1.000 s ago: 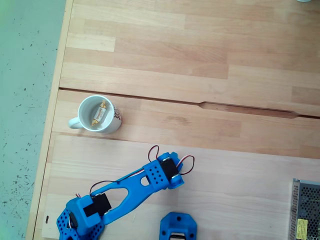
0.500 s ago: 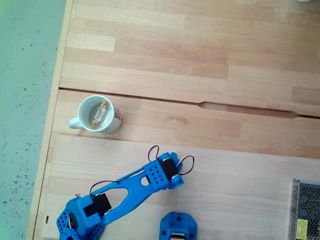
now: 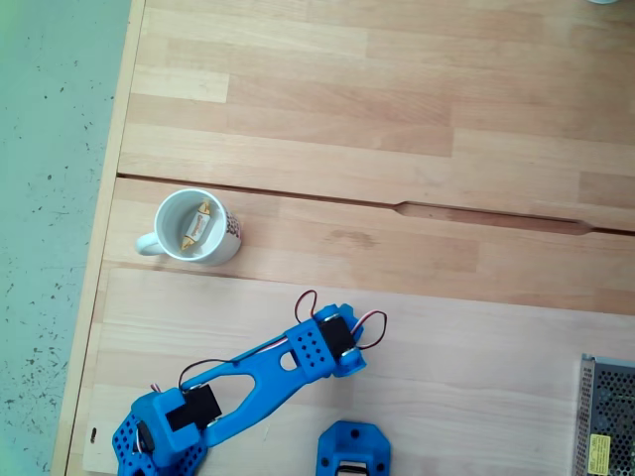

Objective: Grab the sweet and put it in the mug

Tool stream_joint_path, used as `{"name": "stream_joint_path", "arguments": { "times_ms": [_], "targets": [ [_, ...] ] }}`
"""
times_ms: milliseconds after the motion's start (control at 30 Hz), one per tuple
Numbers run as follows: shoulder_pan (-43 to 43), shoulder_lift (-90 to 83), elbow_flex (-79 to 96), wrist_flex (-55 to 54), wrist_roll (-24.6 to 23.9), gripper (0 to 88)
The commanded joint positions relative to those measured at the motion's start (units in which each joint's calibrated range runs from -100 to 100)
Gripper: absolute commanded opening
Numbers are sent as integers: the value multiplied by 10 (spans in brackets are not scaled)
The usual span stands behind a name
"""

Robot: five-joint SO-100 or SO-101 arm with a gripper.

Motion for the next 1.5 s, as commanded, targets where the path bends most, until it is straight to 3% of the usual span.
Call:
{"name": "stream_joint_path", "arguments": {
  "times_ms": [0,1467],
  "targets": [
    [6,-14,-1,5,0,314],
    [6,15,5,1,5,313]
  ]
}}
